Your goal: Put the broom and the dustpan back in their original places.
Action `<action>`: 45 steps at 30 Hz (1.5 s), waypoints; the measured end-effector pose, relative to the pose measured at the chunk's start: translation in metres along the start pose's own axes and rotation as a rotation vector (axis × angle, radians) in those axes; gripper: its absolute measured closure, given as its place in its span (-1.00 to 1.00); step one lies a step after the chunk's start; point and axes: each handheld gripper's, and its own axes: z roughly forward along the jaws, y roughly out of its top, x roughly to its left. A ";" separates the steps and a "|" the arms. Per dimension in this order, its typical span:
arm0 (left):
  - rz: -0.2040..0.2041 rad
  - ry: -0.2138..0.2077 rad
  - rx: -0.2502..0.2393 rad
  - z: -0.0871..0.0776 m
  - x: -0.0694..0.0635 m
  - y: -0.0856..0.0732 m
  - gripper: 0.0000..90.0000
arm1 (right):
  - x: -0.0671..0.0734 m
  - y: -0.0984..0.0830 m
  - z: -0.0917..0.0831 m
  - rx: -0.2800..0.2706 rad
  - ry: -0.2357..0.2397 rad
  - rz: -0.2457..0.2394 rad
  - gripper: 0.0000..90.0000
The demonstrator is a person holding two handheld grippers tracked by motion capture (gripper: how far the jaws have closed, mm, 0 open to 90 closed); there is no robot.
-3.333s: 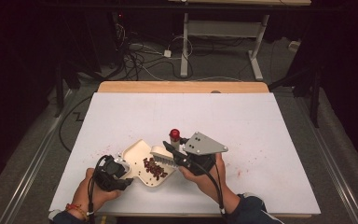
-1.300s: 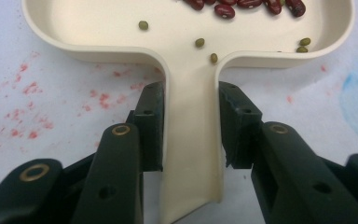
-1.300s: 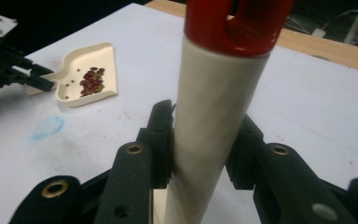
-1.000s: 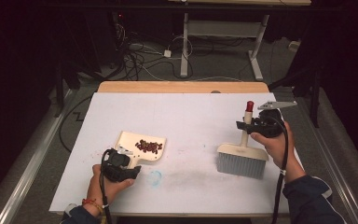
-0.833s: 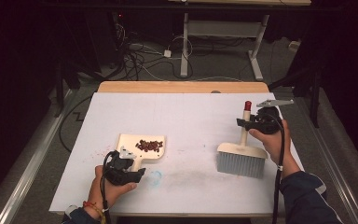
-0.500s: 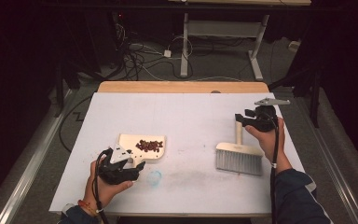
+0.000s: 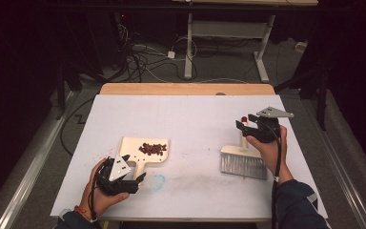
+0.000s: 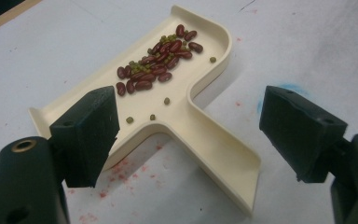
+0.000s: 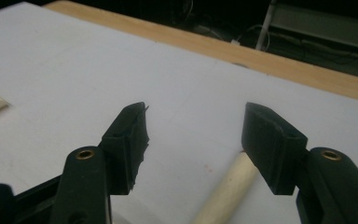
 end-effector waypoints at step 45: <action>0.015 0.022 -0.056 -0.011 -0.007 0.000 -0.59 | 0.067 -0.081 -0.101 -0.132 0.056 -0.258 -0.39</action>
